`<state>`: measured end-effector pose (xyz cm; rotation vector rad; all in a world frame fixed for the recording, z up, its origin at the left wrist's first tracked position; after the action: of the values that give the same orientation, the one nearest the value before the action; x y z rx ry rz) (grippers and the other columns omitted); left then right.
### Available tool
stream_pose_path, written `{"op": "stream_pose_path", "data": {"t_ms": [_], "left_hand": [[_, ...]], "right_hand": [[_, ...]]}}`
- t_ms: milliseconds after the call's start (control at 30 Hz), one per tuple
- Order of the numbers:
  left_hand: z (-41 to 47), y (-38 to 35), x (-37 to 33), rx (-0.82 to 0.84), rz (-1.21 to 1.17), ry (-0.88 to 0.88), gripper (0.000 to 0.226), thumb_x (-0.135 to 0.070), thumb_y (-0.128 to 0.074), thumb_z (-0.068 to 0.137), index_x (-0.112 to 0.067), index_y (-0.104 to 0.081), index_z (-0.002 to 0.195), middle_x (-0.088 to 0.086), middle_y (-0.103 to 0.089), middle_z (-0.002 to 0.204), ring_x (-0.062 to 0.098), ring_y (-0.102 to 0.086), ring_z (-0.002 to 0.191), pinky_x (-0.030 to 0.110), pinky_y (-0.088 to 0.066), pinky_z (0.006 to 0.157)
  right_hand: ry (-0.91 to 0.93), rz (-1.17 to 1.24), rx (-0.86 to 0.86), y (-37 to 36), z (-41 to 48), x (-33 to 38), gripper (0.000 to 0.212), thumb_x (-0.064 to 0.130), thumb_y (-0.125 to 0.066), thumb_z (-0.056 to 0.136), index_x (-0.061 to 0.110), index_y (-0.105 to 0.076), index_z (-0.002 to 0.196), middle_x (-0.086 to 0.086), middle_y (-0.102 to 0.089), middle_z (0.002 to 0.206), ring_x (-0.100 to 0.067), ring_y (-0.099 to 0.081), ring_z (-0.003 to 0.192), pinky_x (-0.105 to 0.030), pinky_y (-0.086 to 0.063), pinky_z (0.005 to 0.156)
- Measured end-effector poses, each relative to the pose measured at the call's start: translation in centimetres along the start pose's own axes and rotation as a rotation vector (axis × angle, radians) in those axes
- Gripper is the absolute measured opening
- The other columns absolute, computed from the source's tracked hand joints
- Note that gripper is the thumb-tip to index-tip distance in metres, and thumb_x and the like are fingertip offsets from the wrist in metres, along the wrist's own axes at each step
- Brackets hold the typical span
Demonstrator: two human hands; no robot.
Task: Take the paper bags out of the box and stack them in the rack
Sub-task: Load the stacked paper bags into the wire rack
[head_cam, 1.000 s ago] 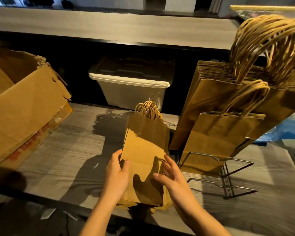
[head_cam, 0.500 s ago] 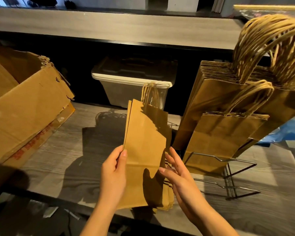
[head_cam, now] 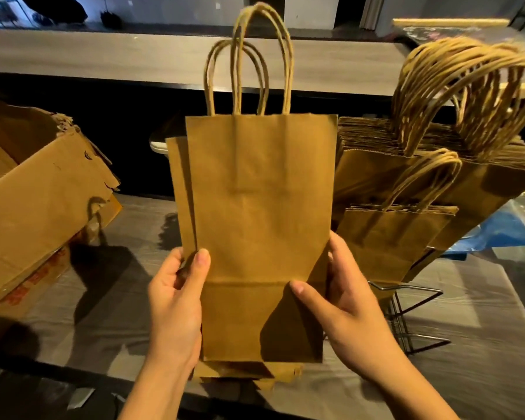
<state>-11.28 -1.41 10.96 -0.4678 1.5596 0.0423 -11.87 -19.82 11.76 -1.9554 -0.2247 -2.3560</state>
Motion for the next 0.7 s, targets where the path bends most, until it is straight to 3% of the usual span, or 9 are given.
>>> {"op": "stream_pose_path", "data": {"t_ms": [100,200,333,467,600,700], "left_hand": [[0.1,-1.9,-0.7,0.084,-0.021,-0.017,0.025,-0.036,-0.054,0.071,-0.028,-0.063,0.092,-0.015,-0.072,0.087,-0.001,-0.067,0.085,0.021,-0.051,0.072],[0.0,-4.5,-1.2,0.199,0.047,-0.078,0.032,-0.045,-0.052,0.070,-0.031,-0.061,0.097,-0.017,-0.071,0.091,0.000,-0.065,0.091,0.022,-0.048,0.078],[-0.4,-8.8,-2.3,0.403,0.169,-0.155,0.020,-0.039,-0.043,0.080,-0.028,-0.058,0.088,-0.027,-0.066,0.075,-0.012,-0.061,0.076,0.005,-0.044,0.067],[-0.8,-12.8,-2.9,0.620,0.217,-0.182,0.025,-0.024,-0.033,0.096,-0.041,-0.051,0.100,-0.042,-0.060,0.093,-0.020,-0.054,0.095,-0.002,-0.038,0.075],[-0.2,-15.0,-2.4,0.632,0.222,-0.246,0.026,-0.039,-0.033,0.096,-0.056,-0.050,0.106,-0.026,-0.058,0.113,-0.010,-0.051,0.108,0.007,-0.040,0.087],[-0.2,-15.7,-1.2,0.593,0.280,-0.319,0.032,-0.043,-0.032,0.092,-0.070,-0.044,0.105,-0.008,-0.046,0.128,0.002,-0.043,0.121,0.020,-0.038,0.099]], "right_hand": [[0.114,-0.109,-0.104,1.8,0.3,1.5,0.060,0.018,-0.061,0.083,0.046,-0.039,0.131,0.021,-0.055,0.128,-0.003,-0.051,0.123,-0.027,-0.044,0.102],[0.194,-0.182,-0.270,4.2,0.3,2.4,0.065,0.016,-0.061,0.082,0.055,-0.037,0.127,0.017,-0.058,0.120,-0.012,-0.056,0.117,-0.037,-0.049,0.098],[0.292,-0.250,-0.460,7.1,0.1,3.2,0.066,-0.002,-0.061,0.084,0.039,-0.035,0.129,0.015,-0.057,0.111,-0.009,-0.058,0.109,-0.029,-0.049,0.096],[0.310,-0.183,-0.591,9.3,0.7,2.8,0.077,-0.023,-0.054,0.079,0.033,-0.036,0.128,0.010,-0.053,0.109,-0.008,-0.058,0.103,-0.020,-0.049,0.088],[0.348,-0.180,-0.688,10.2,0.8,2.5,0.071,-0.006,-0.052,0.075,0.036,-0.033,0.130,0.008,-0.051,0.118,-0.014,-0.055,0.112,-0.027,-0.050,0.092],[0.398,-0.286,-0.784,10.7,0.1,1.8,0.070,-0.003,-0.056,0.078,0.035,-0.032,0.132,-0.008,-0.047,0.126,-0.025,-0.051,0.119,-0.040,-0.049,0.096]]}}
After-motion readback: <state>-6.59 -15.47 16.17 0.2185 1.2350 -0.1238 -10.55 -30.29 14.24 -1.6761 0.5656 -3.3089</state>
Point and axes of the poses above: each hand's wrist, its own z-axis towards the middle knuckle, its own y-axis out of the back of the hand, x = y × z, the point moved 4 cm from there along z, towards the middle knuckle
